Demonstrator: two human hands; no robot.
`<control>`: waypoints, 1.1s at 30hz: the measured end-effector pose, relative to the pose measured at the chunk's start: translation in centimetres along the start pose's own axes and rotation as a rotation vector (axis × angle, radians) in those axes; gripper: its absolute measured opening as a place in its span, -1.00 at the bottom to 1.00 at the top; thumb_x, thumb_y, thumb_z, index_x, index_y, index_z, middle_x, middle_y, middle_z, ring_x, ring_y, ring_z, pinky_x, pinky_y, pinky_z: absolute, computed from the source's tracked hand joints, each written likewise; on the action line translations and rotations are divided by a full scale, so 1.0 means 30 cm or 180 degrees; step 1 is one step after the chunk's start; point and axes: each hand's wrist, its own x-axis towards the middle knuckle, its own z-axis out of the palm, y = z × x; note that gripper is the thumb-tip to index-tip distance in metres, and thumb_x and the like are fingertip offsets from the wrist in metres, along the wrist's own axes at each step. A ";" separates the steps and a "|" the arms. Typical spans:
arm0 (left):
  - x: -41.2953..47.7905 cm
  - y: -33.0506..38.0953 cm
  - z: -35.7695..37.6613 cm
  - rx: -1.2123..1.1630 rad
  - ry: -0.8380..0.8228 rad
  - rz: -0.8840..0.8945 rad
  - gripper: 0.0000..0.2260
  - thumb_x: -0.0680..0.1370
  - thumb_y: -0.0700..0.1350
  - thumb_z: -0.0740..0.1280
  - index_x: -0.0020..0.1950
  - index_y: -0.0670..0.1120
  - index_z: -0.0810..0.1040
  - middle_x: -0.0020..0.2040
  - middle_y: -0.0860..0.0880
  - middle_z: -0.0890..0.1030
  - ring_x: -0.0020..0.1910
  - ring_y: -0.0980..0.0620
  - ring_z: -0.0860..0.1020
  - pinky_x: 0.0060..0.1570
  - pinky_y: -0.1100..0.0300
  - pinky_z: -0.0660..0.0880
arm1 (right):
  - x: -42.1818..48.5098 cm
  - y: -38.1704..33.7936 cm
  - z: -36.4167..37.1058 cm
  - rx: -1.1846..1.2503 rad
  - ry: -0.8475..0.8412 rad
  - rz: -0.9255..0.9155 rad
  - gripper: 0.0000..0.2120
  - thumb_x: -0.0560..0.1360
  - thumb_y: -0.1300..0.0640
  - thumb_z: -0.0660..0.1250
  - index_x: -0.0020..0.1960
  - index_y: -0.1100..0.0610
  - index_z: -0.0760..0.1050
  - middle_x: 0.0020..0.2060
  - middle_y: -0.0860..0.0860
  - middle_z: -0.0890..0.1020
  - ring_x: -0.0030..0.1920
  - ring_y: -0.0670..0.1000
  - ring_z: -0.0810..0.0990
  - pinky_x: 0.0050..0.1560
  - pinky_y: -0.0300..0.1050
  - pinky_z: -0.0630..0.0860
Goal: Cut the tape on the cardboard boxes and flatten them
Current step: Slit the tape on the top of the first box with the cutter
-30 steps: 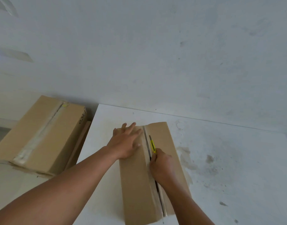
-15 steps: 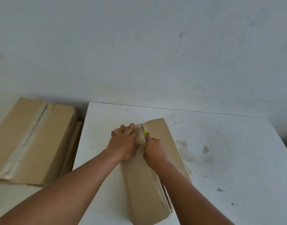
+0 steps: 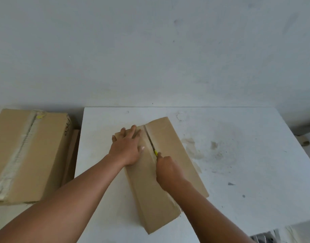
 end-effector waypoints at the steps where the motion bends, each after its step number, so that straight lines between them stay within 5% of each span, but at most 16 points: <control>1: 0.000 -0.001 0.004 0.0004 -0.0001 0.0005 -0.40 0.67 0.18 0.08 0.65 0.08 -0.06 0.63 0.07 -0.21 0.61 -0.22 -0.16 0.52 -0.30 0.01 | -0.044 0.012 0.019 -0.0016 -0.0019 0.0008 -0.45 0.59 0.33 0.15 0.55 0.26 0.11 0.17 0.18 0.53 0.12 0.17 0.59 -0.06 -0.05 0.48; 8: -0.067 0.071 -0.013 0.0169 0.0067 0.0007 -0.40 0.69 0.07 0.10 0.66 0.06 -0.12 0.61 0.02 -0.39 0.59 -0.20 -0.34 0.47 -0.45 -0.07 | -0.286 0.101 0.154 0.0241 -0.0257 0.0311 -0.27 0.54 0.41 0.17 0.61 0.18 -0.07 0.19 0.11 0.50 0.09 0.12 0.55 -0.03 -0.07 0.47; 13: -0.284 0.244 0.029 0.0901 -0.0765 0.1256 0.16 0.30 0.27 0.56 0.64 0.11 -0.15 0.61 0.05 -0.35 0.59 -0.11 -0.35 0.46 -0.46 -0.17 | -0.295 0.129 0.168 0.0160 -0.0139 0.0127 -0.32 0.55 0.38 0.22 0.59 0.21 0.03 0.17 0.13 0.52 0.12 0.14 0.56 -0.06 -0.08 0.46; 17: -0.348 0.291 0.121 0.0982 -0.0963 0.1042 0.36 0.18 0.29 0.63 0.63 0.03 -0.29 0.60 0.05 -0.39 0.58 -0.11 -0.38 0.44 -0.47 -0.18 | -0.325 0.161 0.150 -0.0295 -0.0080 -0.0208 -0.45 0.55 0.32 0.27 0.51 0.26 0.22 0.09 0.15 0.58 0.03 0.12 0.62 -0.14 -0.10 0.49; 21: -0.347 0.301 0.141 0.1028 -0.0924 0.0889 0.34 0.18 0.28 0.63 0.63 0.09 -0.29 0.57 0.09 -0.46 0.57 -0.09 -0.41 0.46 -0.43 -0.21 | -0.432 0.218 0.200 -0.0220 -0.0158 -0.0231 -0.47 0.54 0.37 0.17 0.51 0.26 0.22 0.05 0.14 0.58 -0.05 0.11 0.61 -0.40 -0.15 0.34; 25: -0.375 0.336 0.131 0.1152 -0.0839 0.1010 0.29 0.21 0.21 0.64 0.65 0.07 -0.19 0.59 0.05 -0.43 0.59 -0.10 -0.35 0.53 -0.32 -0.11 | -0.530 0.270 0.292 -0.0035 -0.0183 -0.0135 -0.32 0.55 0.36 0.15 0.61 0.22 -0.04 0.04 0.11 0.57 -0.11 0.06 0.55 -0.16 -0.12 0.50; 29: -0.398 0.371 0.132 0.1160 -0.0590 0.1659 0.02 0.20 0.10 0.67 0.55 0.09 0.21 0.56 0.02 0.06 0.52 -0.08 0.13 0.49 0.09 0.20 | -0.542 0.297 0.322 0.0230 -0.0188 -0.0137 -0.29 0.55 0.36 0.17 0.61 0.20 -0.07 0.00 0.10 0.56 -0.05 0.08 0.59 -0.15 -0.12 0.50; 33: -0.375 0.393 0.128 0.1276 -0.0597 0.1941 -0.11 0.17 0.11 0.67 0.41 0.07 0.34 0.38 0.06 0.30 0.38 0.03 0.30 0.42 0.13 0.23 | -0.535 0.306 0.329 0.0392 -0.0125 -0.0167 -0.31 0.54 0.36 0.15 0.61 0.20 -0.04 -0.14 0.07 0.43 -0.20 0.05 0.47 -0.29 -0.15 0.43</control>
